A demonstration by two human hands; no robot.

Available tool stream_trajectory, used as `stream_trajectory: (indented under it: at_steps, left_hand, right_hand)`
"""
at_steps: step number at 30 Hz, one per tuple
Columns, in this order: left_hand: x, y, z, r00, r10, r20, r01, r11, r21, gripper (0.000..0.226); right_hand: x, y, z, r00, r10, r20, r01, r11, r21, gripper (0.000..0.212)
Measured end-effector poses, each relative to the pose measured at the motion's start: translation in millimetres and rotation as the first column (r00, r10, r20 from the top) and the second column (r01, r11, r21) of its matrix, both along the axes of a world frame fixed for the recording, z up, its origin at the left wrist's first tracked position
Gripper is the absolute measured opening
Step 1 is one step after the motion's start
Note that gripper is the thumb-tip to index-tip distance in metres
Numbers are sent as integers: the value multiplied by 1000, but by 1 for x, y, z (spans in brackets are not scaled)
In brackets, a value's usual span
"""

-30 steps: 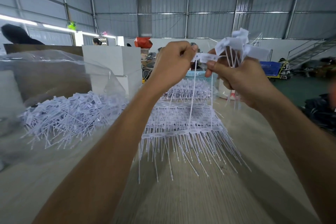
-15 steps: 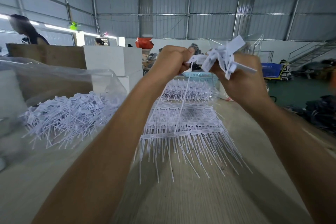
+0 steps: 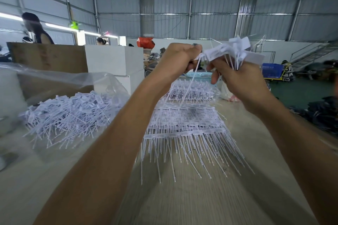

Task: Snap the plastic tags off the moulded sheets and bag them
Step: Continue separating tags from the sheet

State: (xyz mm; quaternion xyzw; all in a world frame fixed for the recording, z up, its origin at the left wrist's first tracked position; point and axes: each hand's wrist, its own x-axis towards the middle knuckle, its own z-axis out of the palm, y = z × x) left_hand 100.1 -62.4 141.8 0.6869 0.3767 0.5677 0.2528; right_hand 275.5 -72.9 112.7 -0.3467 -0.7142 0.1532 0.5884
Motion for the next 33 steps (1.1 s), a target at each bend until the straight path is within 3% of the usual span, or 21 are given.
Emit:
stream_trajectory:
  at_steps: [6,12,16,19,24,29,33]
  left_hand:
    - [-2,-1,1,998,-36,58,37,999,-6,33]
    - [4,-8,-5,986,-50,-160,53,998,18,39]
    - [4,-14,-5,978,-108,-180,116,993,34,39]
    - [3,-15,-5,974,-108,-198,114,993,21,37]
    - [4,-15,-6,968,-92,-233,95,996,-1,32]
    - [4,-14,-7,951,-102,-293,109,994,8,34]
    - [1,-14,-9,926,-93,-366,94,995,-17,30]
  right_hand:
    - [3,2,-1,975,-150,167,143,988,49,51]
    - [1,8,-3,988,-119,98,116,993,32,36]
    - [3,8,3,976,-192,106,182,978,99,33]
    - [6,15,3,903,-359,235,310,924,223,27]
    - [9,25,-1,684,-615,393,485,785,386,16]
    - [12,27,-6,693,-650,311,528,752,395,16]
    - [6,24,-15,613,-722,321,556,682,475,14]
